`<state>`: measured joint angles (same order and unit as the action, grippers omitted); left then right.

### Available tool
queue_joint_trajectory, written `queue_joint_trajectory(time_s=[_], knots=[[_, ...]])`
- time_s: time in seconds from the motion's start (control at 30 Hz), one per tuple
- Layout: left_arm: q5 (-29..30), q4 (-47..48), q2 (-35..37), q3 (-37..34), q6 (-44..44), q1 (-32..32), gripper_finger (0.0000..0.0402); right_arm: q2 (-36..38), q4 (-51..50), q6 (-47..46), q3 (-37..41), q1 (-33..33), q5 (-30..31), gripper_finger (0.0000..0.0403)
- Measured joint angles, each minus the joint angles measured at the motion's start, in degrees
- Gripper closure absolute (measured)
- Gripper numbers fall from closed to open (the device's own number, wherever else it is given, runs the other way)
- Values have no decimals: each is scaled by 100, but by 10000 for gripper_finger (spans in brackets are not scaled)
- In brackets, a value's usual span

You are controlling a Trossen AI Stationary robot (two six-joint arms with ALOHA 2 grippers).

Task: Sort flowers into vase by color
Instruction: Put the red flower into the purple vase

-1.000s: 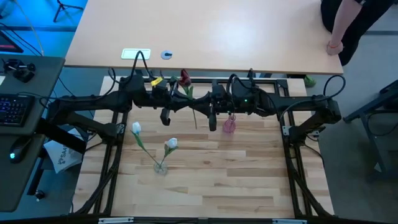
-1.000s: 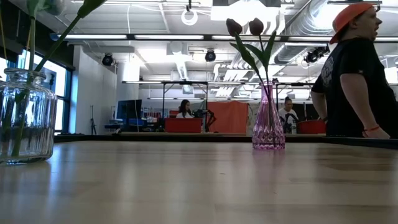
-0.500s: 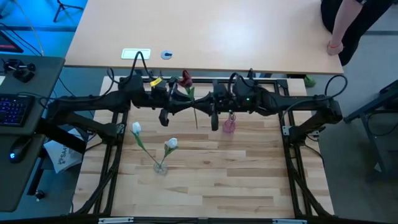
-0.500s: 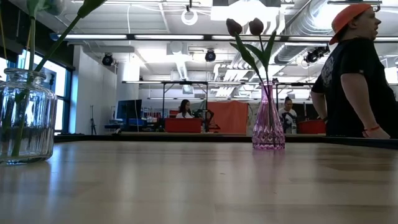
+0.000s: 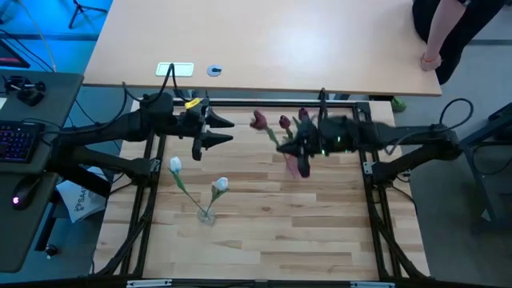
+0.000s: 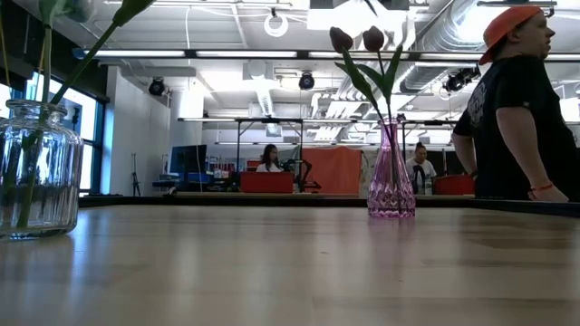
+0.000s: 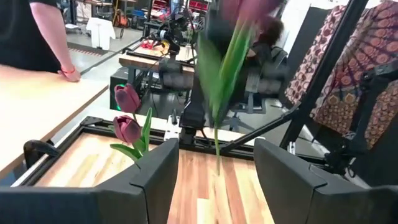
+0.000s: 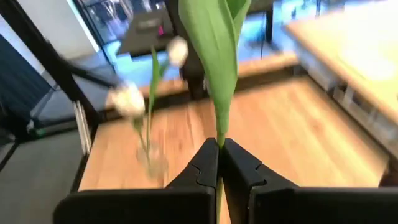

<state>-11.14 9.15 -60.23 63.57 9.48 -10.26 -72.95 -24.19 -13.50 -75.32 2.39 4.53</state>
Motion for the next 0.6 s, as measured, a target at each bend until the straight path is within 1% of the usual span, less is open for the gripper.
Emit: queue_joint_trajectory(time_s=[0.07,0.17,0.23,0.3,0.4,0.5,0.6], knots=[[-2,2,4,0,68,21,204,301,374,-404,807,140,136,402],[-8,-218,9,-120,135,22,204,824,1455,-1079,2035,396,358,402],[-20,-507,24,-257,275,22,204,1163,2223,-1398,2656,595,546,402],[-24,-824,26,-359,343,21,204,1448,2768,-1518,3094,829,824,403],[-24,-1312,29,-518,421,22,204,1796,3195,-1359,3430,1167,1446,403],[-24,-1880,26,-684,544,15,204,1988,3225,-916,3511,1351,1953,403],[35,-2097,31,-702,546,13,204,2002,3375,-467,3518,1372,2102,403]])
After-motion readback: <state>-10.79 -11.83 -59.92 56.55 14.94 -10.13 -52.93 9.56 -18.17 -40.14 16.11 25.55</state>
